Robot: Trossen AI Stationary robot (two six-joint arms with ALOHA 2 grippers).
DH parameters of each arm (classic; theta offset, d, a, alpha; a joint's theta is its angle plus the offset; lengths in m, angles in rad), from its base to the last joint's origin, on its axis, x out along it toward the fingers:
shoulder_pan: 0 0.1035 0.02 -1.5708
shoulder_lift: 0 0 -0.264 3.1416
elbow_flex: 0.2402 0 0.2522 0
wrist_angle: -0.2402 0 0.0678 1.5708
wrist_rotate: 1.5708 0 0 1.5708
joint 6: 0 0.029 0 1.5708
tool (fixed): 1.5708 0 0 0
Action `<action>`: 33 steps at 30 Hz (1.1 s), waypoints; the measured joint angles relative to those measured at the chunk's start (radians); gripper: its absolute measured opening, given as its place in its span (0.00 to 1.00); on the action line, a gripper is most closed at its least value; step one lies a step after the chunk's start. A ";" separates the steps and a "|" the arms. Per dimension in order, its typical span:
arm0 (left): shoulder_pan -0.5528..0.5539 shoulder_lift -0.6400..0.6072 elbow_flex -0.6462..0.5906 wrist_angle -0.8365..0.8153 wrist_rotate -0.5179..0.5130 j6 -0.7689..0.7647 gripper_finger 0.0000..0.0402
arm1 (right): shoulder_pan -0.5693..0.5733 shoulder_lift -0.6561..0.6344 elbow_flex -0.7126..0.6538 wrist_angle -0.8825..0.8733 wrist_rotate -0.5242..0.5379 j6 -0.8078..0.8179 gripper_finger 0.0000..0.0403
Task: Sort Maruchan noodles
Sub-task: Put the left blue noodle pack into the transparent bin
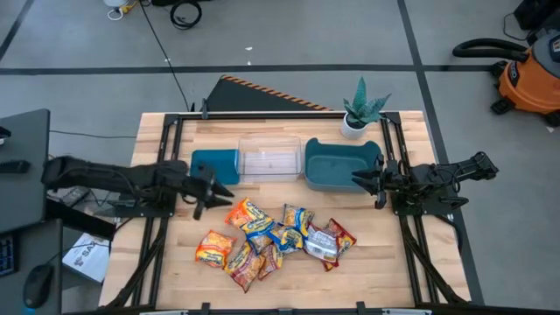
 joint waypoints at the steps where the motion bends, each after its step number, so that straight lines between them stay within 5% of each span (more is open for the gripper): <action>1: -0.019 0.036 0.020 -0.013 -0.002 -0.004 0.35 | 0.000 0.000 0.000 0.000 0.000 0.000 0.28; 10: -0.150 0.313 0.254 -0.250 -0.128 -0.142 0.35 | 0.000 0.000 0.000 0.000 0.000 0.000 0.28; 18: -0.200 0.561 0.417 -0.262 -0.268 -0.195 0.44 | 0.000 0.000 0.000 0.000 0.000 0.000 0.28; 23: -0.198 0.716 0.518 -0.258 -0.285 -0.194 0.50 | 0.000 0.000 0.000 0.000 0.000 0.000 0.28; 33: -0.194 0.860 0.591 -0.322 -0.286 -0.158 0.46 | 0.000 0.000 0.000 0.001 0.000 0.000 0.28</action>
